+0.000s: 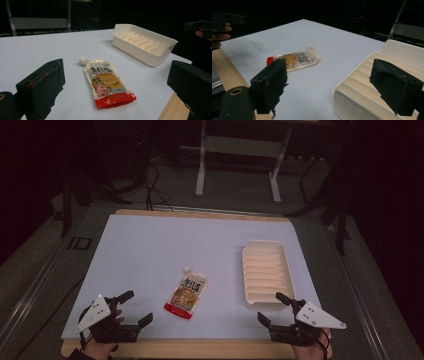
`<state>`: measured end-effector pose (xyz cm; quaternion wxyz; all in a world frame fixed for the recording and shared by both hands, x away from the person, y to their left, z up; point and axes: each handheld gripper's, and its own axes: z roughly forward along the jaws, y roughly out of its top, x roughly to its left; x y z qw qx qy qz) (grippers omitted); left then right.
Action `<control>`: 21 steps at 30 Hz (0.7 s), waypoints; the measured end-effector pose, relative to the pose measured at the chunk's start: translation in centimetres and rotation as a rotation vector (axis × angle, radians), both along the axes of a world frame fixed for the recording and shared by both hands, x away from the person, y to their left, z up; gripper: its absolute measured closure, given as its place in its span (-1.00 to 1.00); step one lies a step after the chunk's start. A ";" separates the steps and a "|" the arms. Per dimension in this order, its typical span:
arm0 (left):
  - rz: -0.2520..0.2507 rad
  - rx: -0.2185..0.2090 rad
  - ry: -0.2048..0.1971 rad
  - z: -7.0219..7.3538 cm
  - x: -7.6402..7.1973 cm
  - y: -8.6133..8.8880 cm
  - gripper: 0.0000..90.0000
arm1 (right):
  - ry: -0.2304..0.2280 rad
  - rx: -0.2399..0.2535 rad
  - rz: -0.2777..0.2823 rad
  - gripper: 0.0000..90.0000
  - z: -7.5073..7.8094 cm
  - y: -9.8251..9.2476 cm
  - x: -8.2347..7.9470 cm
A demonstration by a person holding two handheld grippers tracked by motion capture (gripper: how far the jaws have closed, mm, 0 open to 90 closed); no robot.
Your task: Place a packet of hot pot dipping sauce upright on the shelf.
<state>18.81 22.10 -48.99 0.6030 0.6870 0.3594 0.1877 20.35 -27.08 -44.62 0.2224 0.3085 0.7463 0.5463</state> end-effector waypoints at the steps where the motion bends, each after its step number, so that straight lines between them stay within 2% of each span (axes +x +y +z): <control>1: -0.002 0.001 0.000 0.0 0.0 0.0 -0.97 | 0.001 0.006 0.009 -0.69 0.0 0.0 0.0; 3: -0.003 0.003 0.000 0.0 0.0 -0.1 -0.97 | -0.012 0.001 0.018 -0.71 0.1 0.1 0.0; 6: -0.008 -0.004 -0.005 0.1 0.0 -0.2 -0.97 | -0.059 -0.016 0.031 -0.72 0.2 0.2 -0.2; 8: -0.016 0.018 -0.002 0.1 -0.1 -0.3 -0.97 | -0.046 -0.020 0.036 -0.74 0.3 0.4 -0.3; 10: -0.024 0.020 -0.009 0.2 -0.1 -0.4 -0.97 | -0.034 -0.022 0.036 -0.74 0.3 0.5 -0.4; 11: -0.059 0.025 -0.015 0.5 -0.3 -0.9 -0.97 | -0.011 -0.023 0.052 -0.75 0.4 0.7 -0.5; 15: -0.113 -0.007 0.058 0.8 -0.5 -1.9 -0.97 | -0.019 -0.024 0.079 -0.75 0.5 1.0 -0.7; 19: -0.128 0.027 0.118 1.6 -0.3 -3.0 -0.97 | -0.028 -0.007 0.093 -0.75 0.7 1.0 -0.9; 21: -0.145 0.056 0.121 2.2 -0.2 -3.5 -0.97 | -0.027 -0.005 0.094 -0.75 0.7 1.0 -0.9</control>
